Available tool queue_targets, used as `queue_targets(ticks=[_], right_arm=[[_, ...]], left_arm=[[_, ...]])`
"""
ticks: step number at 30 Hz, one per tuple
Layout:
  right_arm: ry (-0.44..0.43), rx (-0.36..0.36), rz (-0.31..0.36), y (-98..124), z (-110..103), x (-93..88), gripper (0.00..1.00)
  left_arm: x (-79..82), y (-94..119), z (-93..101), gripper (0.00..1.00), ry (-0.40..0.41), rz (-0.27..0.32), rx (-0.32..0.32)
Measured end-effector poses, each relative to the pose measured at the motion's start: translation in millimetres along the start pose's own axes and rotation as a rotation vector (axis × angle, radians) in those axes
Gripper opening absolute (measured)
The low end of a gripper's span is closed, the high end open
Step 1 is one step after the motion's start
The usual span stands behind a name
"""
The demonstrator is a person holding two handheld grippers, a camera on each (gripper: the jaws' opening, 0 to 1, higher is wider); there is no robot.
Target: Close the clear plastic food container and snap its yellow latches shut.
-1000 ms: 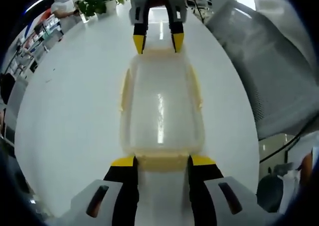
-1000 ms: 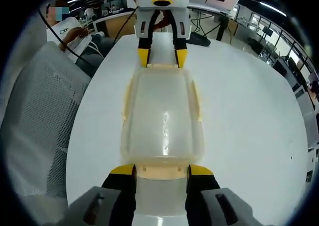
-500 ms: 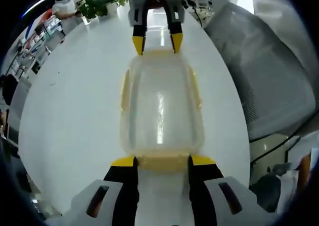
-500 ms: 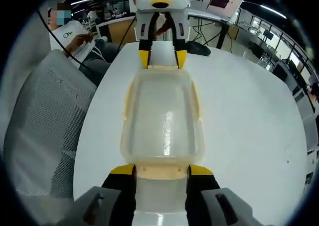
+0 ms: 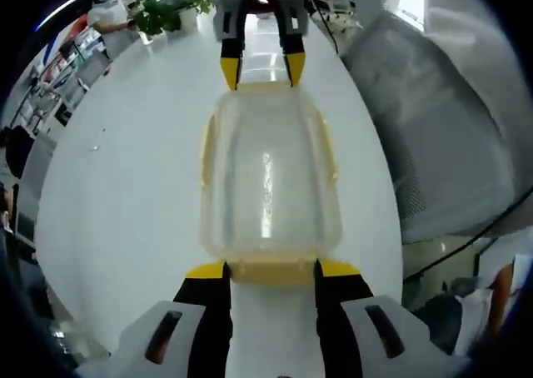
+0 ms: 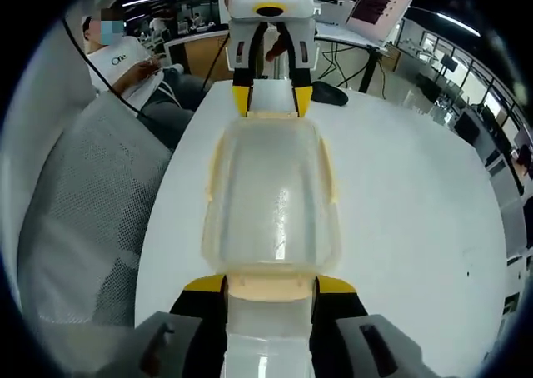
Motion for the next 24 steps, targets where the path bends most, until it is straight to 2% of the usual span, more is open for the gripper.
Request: queue_targets(ticks=[6, 14, 24], right_arm=[[0.010, -0.008, 0.004, 17.3, -0.6, -1.6, 0.35], [0.018, -0.017, 0.002, 38.2, 1.0, -9.8, 0.35], [0.022, -0.036, 0.016, 63.0, 4.7, -36.7, 0.35]], left_arm=[[15.4, 7.2, 4.3, 0.36, -0.012, -0.026, -0.005], [39.7, 14.4, 8.3, 0.36, -0.009, -0.025, 0.000], [73.1, 13.2, 7.5, 0.36, -0.012, -0.019, 0.010]])
Point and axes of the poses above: the point that each gripper's makers call its tool centre point, and the gripper's own axes: y roughly backward along the fingers, z roughly to its right, x roughly out of its top, the point moved 10 cm from there along y, roughly backward along the fingers, and after that the axes turned 13 degrees about -x, right-handed, at the moved point
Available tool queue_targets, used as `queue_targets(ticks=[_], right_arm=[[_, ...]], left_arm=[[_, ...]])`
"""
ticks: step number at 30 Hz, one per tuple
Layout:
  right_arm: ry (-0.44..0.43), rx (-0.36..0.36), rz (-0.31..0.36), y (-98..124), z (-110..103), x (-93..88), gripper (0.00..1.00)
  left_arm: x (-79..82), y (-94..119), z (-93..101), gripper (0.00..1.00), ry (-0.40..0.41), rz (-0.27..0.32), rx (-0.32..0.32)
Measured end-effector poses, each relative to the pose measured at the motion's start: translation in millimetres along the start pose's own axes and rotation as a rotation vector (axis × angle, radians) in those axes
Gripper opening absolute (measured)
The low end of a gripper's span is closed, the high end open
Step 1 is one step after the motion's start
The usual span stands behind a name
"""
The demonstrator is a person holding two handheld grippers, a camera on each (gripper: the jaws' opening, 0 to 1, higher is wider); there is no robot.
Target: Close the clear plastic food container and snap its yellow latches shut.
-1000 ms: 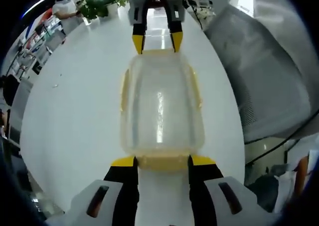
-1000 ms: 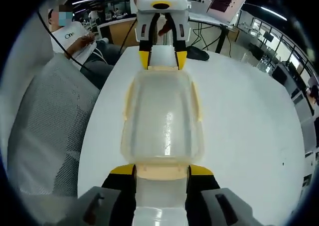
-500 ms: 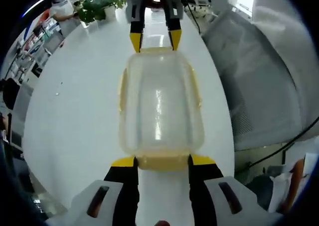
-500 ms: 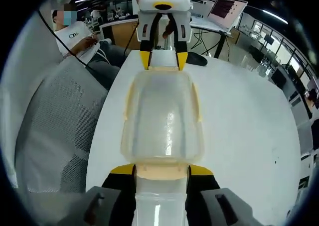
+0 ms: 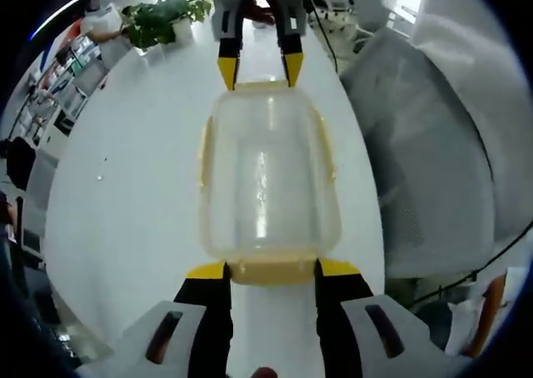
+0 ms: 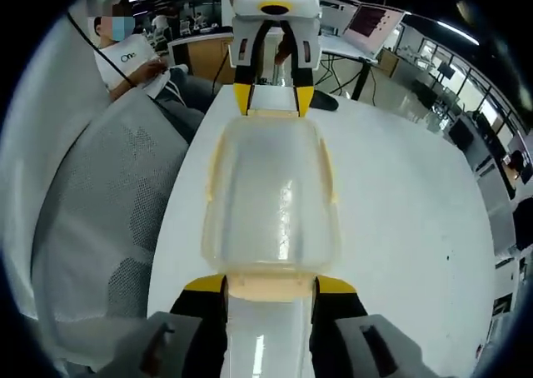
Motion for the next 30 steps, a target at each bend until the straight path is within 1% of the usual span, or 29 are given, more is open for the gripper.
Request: queue_targets(ticks=[5, 13, 16, 21, 26, 30], right_arm=[[-0.007, -0.006, 0.008, 12.6, 1.3, -12.3, 0.35], [-0.018, -0.005, 0.008, 28.4, -0.6, -34.3, 0.35], [-0.020, -0.007, 0.007, 35.4, -1.8, -44.4, 0.35], [-0.023, -0.014, 0.004, 45.5, -2.1, -62.2, 0.35], [-0.019, -0.024, 0.001, 52.1, -2.1, -75.7, 0.35], [-0.022, -0.022, 0.003, 57.4, -2.1, -85.8, 0.35]], left_arm=[[17.9, -2.3, -2.2, 0.36, -0.004, 0.001, 0.007], [43.9, -10.4, -1.8, 0.36, -0.010, 0.000, 0.001], [54.2, -14.8, -1.0, 0.36, -0.016, -0.005, 0.003], [74.1, -21.9, -2.8, 0.36, -0.020, 0.003, 0.004], [87.0, -30.0, -4.3, 0.35, -0.022, 0.008, 0.012], [97.0, -37.4, -5.4, 0.35, -0.027, -0.001, 0.014]])
Point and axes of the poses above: the point that each gripper's makers call its tool centre point, and the gripper's own axes: y roughly backward along the fingers, z roughly to its right, x roughly out of its top, the point moved 10 cm from there along y, roughly backward along the fingers, and after that the axes turned 13 degrees about -x, right-handed, at the moved point
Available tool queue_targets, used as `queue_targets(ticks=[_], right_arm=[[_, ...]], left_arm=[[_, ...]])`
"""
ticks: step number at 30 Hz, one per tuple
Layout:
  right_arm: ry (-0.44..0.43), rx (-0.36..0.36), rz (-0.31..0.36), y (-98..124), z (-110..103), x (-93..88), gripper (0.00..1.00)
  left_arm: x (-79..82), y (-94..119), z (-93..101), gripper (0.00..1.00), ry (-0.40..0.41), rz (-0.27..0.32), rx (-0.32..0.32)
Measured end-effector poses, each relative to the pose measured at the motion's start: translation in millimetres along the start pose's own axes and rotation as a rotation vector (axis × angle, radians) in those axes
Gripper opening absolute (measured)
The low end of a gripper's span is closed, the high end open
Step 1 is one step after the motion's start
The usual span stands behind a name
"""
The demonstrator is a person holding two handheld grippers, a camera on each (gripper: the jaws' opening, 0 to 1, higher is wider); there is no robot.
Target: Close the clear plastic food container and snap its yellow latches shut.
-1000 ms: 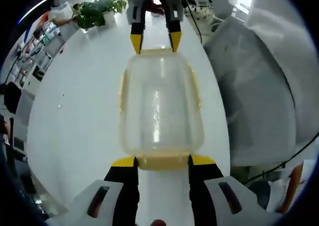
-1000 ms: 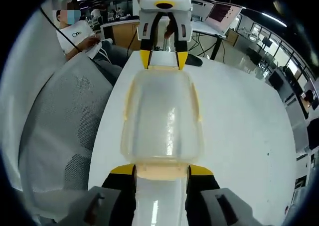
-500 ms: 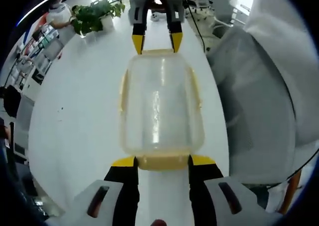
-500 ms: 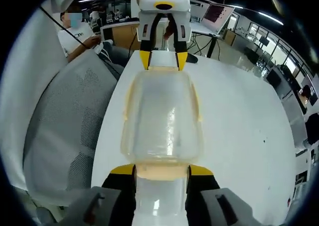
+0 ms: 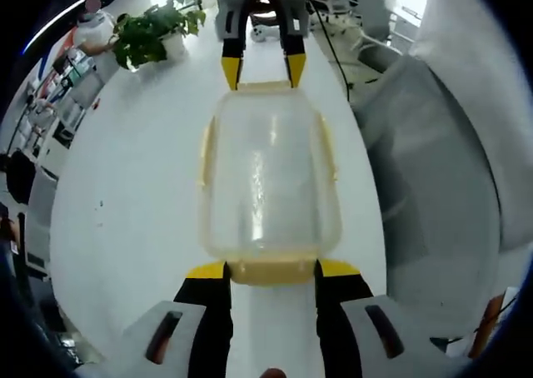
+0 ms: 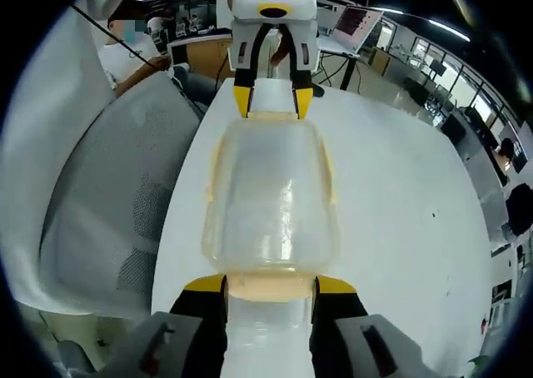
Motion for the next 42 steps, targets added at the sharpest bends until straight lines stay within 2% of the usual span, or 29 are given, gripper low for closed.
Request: queue_targets(ticks=[13, 19, 35, 42], right_arm=[[-0.010, 0.001, -0.010, 10.9, 8.5, -33.5, 0.35], [-0.009, 0.008, -0.026, 12.5, 10.3, -49.7, 0.35], [-0.020, 0.011, -0.049, 10.2, 6.5, -75.9, 0.35], [-0.014, 0.004, -0.054, 4.0, 3.2, -81.9, 0.36]], left_arm=[[28.9, -17.4, -14.3, 0.36, -0.013, 0.004, 0.002], [40.9, -34.6, -19.2, 0.36, -0.013, 0.004, -0.005], [54.6, -57.6, -25.7, 0.36, -0.027, -0.002, -0.016], [53.7, -67.5, -25.6, 0.36, -0.022, -0.007, -0.013]])
Point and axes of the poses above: the point that each gripper's makers call its tool centre point, and the gripper's own axes: y roughly backward along the fingers, z roughly to its right, x roughly out of its top, the point moved 10 cm from there along y, roughly backward along the fingers, and after that the axes turned 13 degrees about -x, right-handed, at the moved point
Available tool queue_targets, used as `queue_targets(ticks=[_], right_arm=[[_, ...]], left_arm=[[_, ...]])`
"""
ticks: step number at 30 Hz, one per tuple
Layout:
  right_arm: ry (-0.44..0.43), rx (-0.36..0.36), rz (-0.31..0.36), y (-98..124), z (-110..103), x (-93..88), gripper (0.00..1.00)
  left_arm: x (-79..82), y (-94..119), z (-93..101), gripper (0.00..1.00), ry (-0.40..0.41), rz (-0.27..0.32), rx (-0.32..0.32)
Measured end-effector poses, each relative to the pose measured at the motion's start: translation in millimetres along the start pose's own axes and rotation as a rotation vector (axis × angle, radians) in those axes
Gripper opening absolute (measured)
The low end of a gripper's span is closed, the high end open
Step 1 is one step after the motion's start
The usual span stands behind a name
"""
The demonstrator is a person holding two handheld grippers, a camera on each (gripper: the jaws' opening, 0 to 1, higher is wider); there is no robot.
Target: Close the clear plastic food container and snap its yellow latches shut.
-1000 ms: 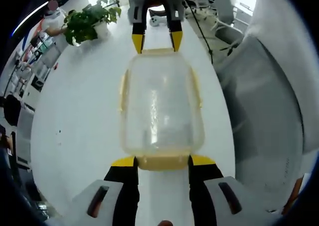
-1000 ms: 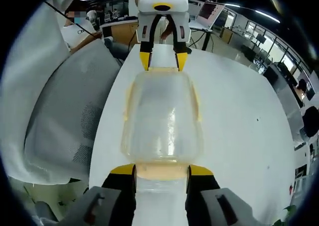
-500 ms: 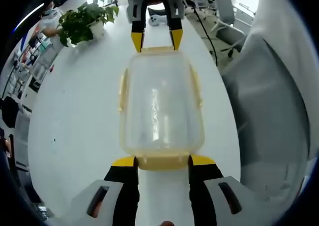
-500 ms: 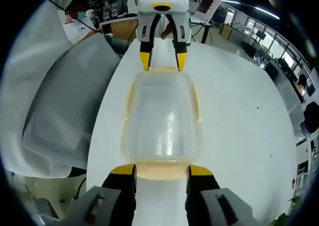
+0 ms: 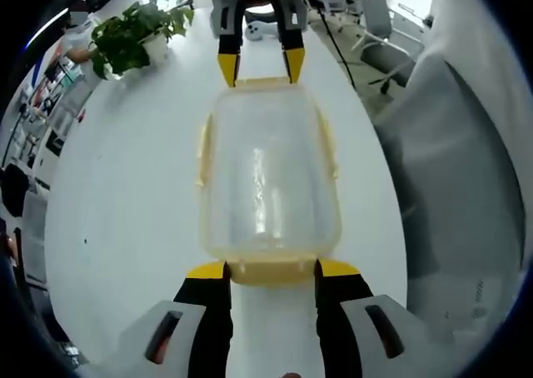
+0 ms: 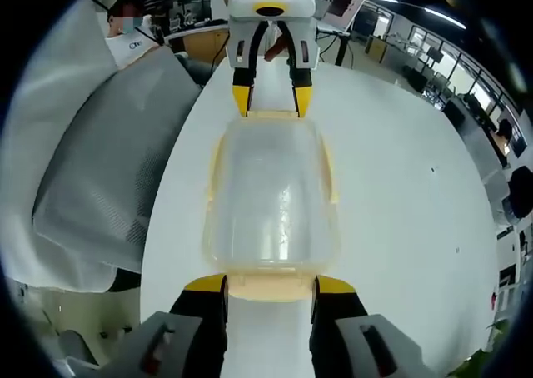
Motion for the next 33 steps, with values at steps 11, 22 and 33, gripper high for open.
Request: queue_targets(ticks=[11, 22, 33], right_arm=[[0.014, 0.004, -0.007, -8.4, 0.5, 0.6, 0.36], [0.014, 0.015, -0.009, -12.6, -0.3, -1.6, 0.36], [0.014, 0.018, -0.004, -16.0, -0.9, -3.0, 0.36]], left_arm=[[-5.2, -4.0, -0.1, 0.36, 0.008, -0.011, 0.005], [-5.6, -5.3, -0.8, 0.36, 0.018, -0.003, -0.008], [-7.8, -8.0, -0.9, 0.36, 0.019, -0.002, -0.011]])
Point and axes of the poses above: the point that each gripper's makers call its tool centre point, and the gripper's own axes: y roughly backward along the fingers, z roughly to its right, x roughly out of its top, the point moved 10 cm from there along y, roughly backward along the fingers, and after that the axes turned 13 degrees about -x, right-handed, at the moved point
